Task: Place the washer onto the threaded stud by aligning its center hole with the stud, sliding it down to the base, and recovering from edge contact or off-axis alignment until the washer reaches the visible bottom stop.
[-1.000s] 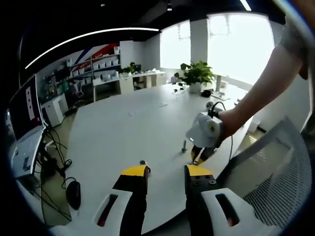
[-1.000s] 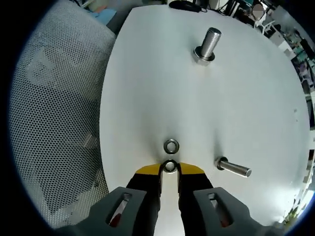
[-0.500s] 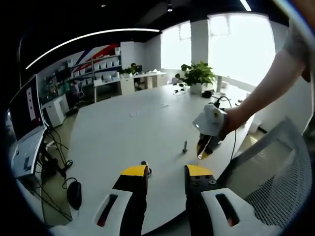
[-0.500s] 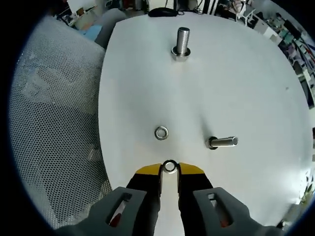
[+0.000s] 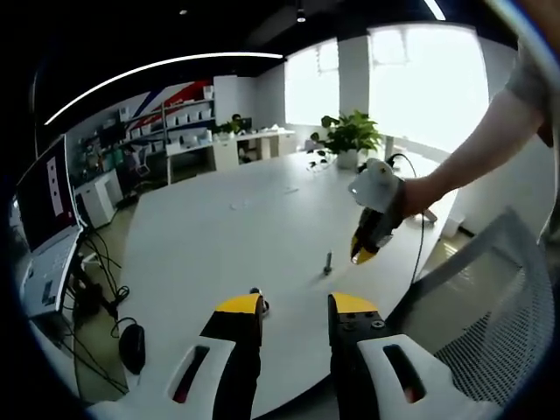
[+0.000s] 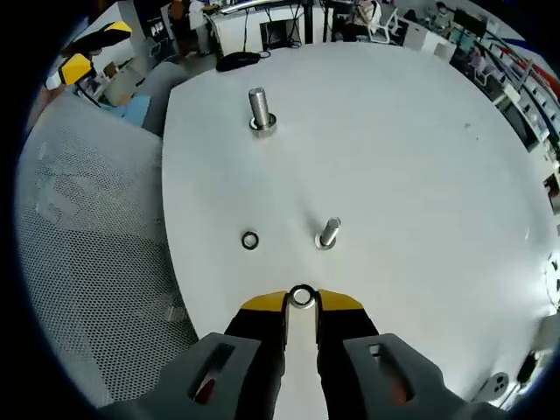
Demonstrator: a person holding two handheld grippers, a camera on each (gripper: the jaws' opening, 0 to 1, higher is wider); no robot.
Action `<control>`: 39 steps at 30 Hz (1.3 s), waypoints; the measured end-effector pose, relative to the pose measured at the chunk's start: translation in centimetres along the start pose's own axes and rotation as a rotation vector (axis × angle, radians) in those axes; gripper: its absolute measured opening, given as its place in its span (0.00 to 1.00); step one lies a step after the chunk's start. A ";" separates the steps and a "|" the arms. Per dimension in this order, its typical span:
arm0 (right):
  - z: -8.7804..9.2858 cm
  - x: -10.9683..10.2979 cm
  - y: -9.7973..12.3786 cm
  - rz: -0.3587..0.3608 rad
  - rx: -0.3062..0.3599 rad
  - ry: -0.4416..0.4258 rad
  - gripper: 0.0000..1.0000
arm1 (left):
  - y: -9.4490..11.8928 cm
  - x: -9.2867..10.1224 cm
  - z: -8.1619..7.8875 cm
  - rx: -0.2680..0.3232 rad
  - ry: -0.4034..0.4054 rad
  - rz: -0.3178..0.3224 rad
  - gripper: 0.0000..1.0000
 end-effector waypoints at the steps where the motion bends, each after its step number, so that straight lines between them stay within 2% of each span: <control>1: -0.3 0.1 0.1 0.004 0.006 0.007 0.13 | 0.0 0.0 0.0 0.000 -0.001 0.000 0.28; 14: -3.6 1.7 1.4 0.065 0.067 0.073 0.13 | 0.1 0.1 0.0 0.005 -0.007 0.000 0.28; 21: -4.8 1.8 1.2 0.071 0.066 0.130 0.13 | 0.1 0.0 0.0 0.004 -0.004 -0.001 0.28; 39: -4.8 2.0 -0.1 0.045 0.007 0.174 0.13 | 0.0 0.1 0.0 0.000 -0.005 0.009 0.28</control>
Point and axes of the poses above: the point that each gripper's makers call its tool centre point, and the gripper's own axes: y roughly backward along the fingers, x roughly to its right, z roughly out of its underside, the point moved 4 cm from there along y, roughly backward along the fingers
